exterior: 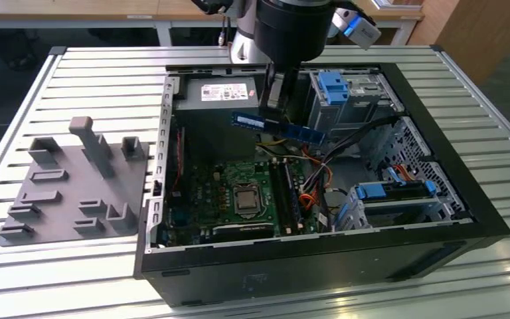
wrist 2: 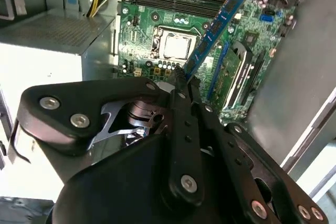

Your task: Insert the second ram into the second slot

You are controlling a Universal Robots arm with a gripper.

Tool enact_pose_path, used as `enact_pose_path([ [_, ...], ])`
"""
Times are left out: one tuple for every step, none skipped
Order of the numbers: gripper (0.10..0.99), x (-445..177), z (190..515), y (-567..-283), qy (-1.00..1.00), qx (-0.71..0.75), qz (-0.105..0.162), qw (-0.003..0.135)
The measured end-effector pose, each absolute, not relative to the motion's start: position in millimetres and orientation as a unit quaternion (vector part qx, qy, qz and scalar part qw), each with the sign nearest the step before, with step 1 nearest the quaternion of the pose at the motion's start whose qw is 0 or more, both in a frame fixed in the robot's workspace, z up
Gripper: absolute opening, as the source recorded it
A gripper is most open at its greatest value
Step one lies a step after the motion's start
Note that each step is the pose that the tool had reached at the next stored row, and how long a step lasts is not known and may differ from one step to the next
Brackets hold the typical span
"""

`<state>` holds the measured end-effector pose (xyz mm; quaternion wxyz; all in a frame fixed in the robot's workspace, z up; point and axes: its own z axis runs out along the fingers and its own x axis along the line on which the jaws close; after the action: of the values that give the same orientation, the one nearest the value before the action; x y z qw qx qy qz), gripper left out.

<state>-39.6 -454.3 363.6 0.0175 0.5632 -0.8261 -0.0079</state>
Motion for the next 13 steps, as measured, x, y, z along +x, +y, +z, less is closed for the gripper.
enact_pose_path([
  [0.137, -39.6, 363.3, -454.3, -0.83, 0.557, -0.007, 0.018],
  [0.137, -39.7, 363.2, -454.3, -0.834, 0.551, -0.007, 0.018],
  [0.137, -39.7, 363.0, -454.3, -0.839, 0.544, -0.006, 0.019],
  [0.137, -39.6, 362.8, -454.3, -0.843, 0.538, -0.006, 0.019],
  [0.137, -39.6, 362.6, -454.3, -0.847, 0.531, -0.005, 0.019],
  [0.137, -39.7, 362.4, -454.3, -0.851, 0.525, -0.005, 0.02],
  [0.137, -39.6, 362.2, -454.3, -0.855, 0.519, -0.004, 0.02],
  [0.137, -39.6, 362.0, -454.3, -0.858, 0.513, -0.004, 0.02],
  [0.137, -39.6, 361.8, -454.3, -0.862, 0.506, -0.003, 0.021],
  [0.137, -39.6, 361.6, -454.3, -0.866, 0.5, -0.003, 0.021],
  [0.137, -39.7, 361.3, -454.3, -0.87, 0.493, -0.002, 0.022],
  [0.137, -39.7, 361.2, -454.3, -0.873, 0.487, -0.001, 0.022],
  [0.137, -39.7, 361.0, -454.3, -0.877, 0.481, -0.001, 0.022],
])
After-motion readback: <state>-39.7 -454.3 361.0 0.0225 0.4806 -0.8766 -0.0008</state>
